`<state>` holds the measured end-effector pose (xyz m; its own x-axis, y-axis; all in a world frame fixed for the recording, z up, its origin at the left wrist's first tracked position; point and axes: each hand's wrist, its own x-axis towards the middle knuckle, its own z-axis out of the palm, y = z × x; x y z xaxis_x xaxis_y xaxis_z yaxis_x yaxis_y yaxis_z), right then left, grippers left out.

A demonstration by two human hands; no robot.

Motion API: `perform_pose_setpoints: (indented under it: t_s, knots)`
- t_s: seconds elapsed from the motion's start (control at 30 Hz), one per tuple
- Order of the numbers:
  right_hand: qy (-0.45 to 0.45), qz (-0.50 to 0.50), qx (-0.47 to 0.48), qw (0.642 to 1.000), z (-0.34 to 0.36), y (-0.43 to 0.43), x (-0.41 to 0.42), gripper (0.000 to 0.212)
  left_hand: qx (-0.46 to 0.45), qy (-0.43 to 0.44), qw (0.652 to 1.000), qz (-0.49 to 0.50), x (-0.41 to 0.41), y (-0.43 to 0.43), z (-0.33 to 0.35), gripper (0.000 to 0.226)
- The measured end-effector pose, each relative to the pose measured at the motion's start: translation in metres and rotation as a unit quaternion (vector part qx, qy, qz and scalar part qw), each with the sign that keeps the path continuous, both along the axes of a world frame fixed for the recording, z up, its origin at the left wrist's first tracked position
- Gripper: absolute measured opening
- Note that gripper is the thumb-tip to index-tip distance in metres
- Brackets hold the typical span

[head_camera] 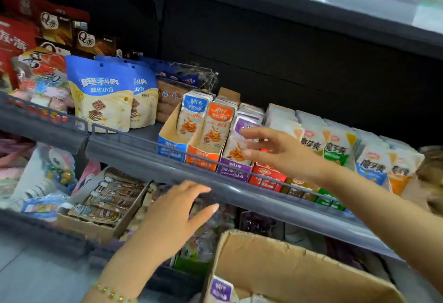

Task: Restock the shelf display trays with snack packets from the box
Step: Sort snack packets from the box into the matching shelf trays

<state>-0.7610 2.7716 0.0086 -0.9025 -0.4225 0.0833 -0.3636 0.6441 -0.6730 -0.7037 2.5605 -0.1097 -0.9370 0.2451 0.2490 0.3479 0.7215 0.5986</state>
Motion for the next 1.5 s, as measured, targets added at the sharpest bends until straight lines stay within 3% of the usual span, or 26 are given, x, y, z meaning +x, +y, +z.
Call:
perform_pose_setpoints:
  t_s: [0.17, 0.33, 0.5, 0.57, 0.6, 0.73, 0.8, 0.9, 0.97, 1.1, 1.17, 1.23, 1.27, 1.33, 1.4, 1.5]
  knots:
    - [-0.140, 0.003, -0.093, 0.986, -0.090, 0.037, 0.051, 0.026, 0.036, -0.165, 0.985, -0.044, 0.038, 0.023, -0.052, 0.063]
    - [-0.269, -0.062, -0.024, 0.961, -0.216, 0.064, 0.088, 0.028, 0.086, -0.239, 0.967, -0.032, 0.055, 0.046, -0.083, 0.074]
    - [-0.354, -0.041, 0.098, 0.929, -0.288, 0.055, 0.116, 0.077, 0.098, -0.244, 0.965, 0.004, 0.058, 0.053, -0.089, 0.074]
    - [-0.316, -0.035, 0.158, 0.935, -0.312, 0.046, 0.120, 0.099, 0.099, -0.246, 0.964, 0.008, 0.059, 0.054, -0.089, 0.073]
    - [-0.287, -0.034, 0.193, 0.938, -0.322, 0.041, 0.122, 0.100, 0.103, -0.245, 0.964, 0.009, 0.059, 0.054, -0.090, 0.073]
    - [-0.231, -0.017, 0.234, 0.944, -0.330, 0.031, 0.127, 0.052, 0.098, -0.248, 0.964, 0.007, 0.058, 0.053, -0.094, 0.075]
    - [-0.240, -0.028, 0.160, 0.957, -0.320, 0.041, 0.122, 0.025, 0.082, -0.237, 0.968, 0.010, 0.058, 0.053, -0.094, 0.080]
    - [-0.268, -0.086, -0.014, 0.959, -0.278, 0.066, 0.115, 0.019, 0.084, -0.193, 0.978, 0.011, 0.059, 0.057, -0.090, 0.084]
    - [-0.279, -0.127, -0.138, 0.942, -0.240, 0.080, 0.113, 0.010, 0.082, -0.146, 0.986, -0.004, 0.061, 0.061, -0.084, 0.083]
    - [-0.291, -0.156, -0.347, 0.878, -0.184, 0.092, 0.115, 0.024, 0.015, -0.106, 0.992, -0.060, 0.059, 0.071, -0.080, 0.080]
    - [-0.298, -0.152, -0.421, 0.843, -0.173, 0.090, 0.115, 0.026, 0.123, -0.163, 0.976, -0.070, 0.059, 0.076, -0.075, 0.058]
    - [-0.308, -0.152, -0.458, 0.820, -0.174, 0.085, 0.116, 0.024, 0.279, -0.223, 0.934, -0.033, 0.061, 0.076, -0.065, 0.034]
    - [-0.313, -0.149, -0.454, 0.821, -0.178, 0.083, 0.117, 0.024, 0.324, -0.231, 0.917, 0.011, 0.059, 0.073, -0.061, 0.030]
    - [-0.317, -0.131, -0.366, 0.865, -0.196, 0.078, 0.118, 0.031, 0.354, -0.203, 0.907, 0.100, 0.055, 0.060, -0.059, 0.031]
    - [-0.321, -0.075, -0.208, 0.921, -0.225, 0.069, 0.119, 0.034, 0.402, -0.200, 0.883, 0.135, 0.052, 0.046, -0.057, 0.040]
    - [-0.278, 0.070, 0.016, 0.958, -0.283, 0.046, 0.120, 0.043, 0.466, -0.226, 0.845, 0.137, 0.052, 0.039, -0.056, 0.048]
